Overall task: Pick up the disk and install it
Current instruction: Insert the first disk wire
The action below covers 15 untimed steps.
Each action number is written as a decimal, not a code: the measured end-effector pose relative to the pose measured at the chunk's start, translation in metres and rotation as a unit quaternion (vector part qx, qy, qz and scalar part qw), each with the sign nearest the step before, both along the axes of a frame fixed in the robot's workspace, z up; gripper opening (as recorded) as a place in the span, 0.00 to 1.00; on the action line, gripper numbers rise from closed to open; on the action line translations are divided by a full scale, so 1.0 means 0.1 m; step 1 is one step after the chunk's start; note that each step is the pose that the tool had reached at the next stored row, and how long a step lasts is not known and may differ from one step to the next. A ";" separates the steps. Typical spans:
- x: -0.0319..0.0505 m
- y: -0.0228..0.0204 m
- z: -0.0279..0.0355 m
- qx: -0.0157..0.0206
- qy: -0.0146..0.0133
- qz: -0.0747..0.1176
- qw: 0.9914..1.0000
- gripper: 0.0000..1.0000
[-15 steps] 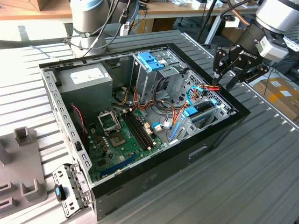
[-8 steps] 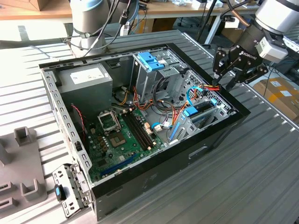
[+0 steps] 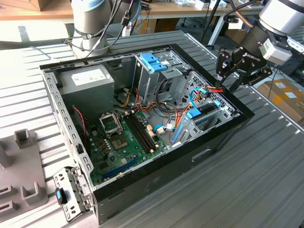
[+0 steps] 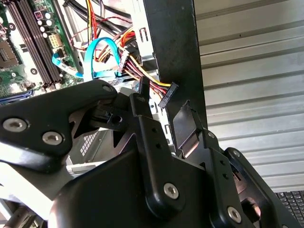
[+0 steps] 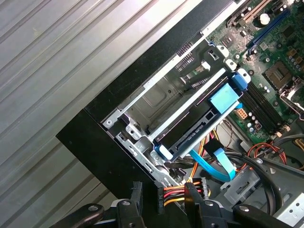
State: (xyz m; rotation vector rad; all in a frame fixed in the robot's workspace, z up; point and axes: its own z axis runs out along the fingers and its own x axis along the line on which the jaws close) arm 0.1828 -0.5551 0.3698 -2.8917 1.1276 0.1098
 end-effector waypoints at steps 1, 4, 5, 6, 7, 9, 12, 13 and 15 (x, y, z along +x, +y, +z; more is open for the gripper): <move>0.000 0.000 -0.001 0.000 0.000 0.000 1.000 0.48; 0.000 0.000 -0.003 0.000 0.000 0.000 1.000 0.48; 0.000 0.000 -0.004 0.000 0.000 0.000 1.000 0.48; 0.000 0.000 -0.005 0.000 0.000 0.000 1.000 0.48; 0.000 0.000 -0.007 0.000 0.000 0.000 1.000 0.48; 0.000 0.000 -0.012 0.000 0.000 0.000 1.000 0.48; 0.013 -0.001 -0.017 0.000 0.000 0.000 1.000 0.48; 0.023 -0.001 -0.018 0.000 0.000 0.000 1.000 0.48; 0.048 0.000 -0.021 0.000 0.000 0.001 1.000 0.48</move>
